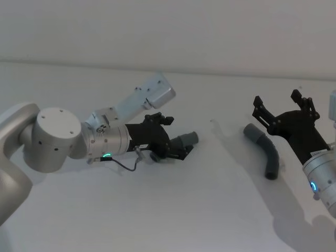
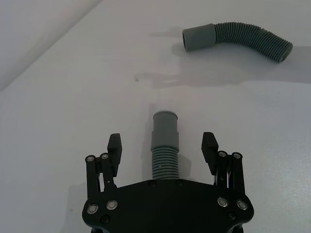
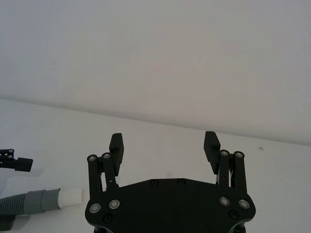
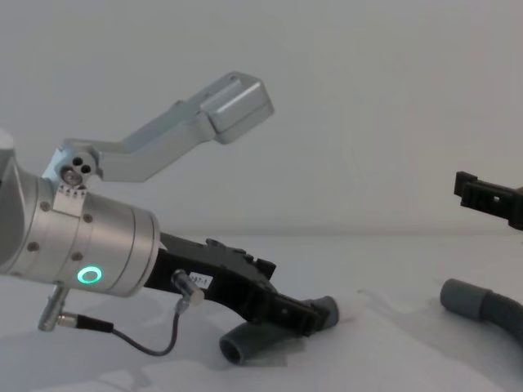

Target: Use both hands to pick up one end of the pipe from the table, align the ends, and insert them.

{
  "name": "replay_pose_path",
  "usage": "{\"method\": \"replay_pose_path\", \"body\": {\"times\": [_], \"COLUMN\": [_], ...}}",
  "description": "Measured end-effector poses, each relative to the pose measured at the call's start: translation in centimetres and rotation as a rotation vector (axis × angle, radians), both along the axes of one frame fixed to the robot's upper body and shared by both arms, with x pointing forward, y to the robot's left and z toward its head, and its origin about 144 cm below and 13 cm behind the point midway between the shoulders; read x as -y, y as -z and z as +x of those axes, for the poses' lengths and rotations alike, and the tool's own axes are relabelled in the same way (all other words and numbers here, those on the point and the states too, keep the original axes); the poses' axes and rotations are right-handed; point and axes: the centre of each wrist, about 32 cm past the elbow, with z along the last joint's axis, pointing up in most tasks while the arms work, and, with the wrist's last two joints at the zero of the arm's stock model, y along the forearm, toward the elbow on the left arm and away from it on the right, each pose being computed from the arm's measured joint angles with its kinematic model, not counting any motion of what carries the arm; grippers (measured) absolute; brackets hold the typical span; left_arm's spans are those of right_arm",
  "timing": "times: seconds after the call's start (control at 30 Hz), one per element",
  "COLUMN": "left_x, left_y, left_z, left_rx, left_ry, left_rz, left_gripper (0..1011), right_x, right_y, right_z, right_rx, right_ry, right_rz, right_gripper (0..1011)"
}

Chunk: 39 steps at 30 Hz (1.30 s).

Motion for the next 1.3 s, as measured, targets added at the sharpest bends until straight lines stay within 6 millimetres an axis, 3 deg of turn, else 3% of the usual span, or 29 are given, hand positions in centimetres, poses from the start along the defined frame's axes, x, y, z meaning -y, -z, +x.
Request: {"method": "replay_pose_path", "body": {"times": [1.3], "left_x": [1.5], "left_y": [0.4], "left_z": [1.1], "left_rx": [-0.093], "left_ry": [0.003], "left_rz": [0.018], "left_gripper": [1000], "right_x": [0.0], "right_y": [0.0], "right_z": [0.0], "right_rx": [0.000], "right_ry": [0.000], "right_rz": [0.000], "right_gripper": [1004]}}
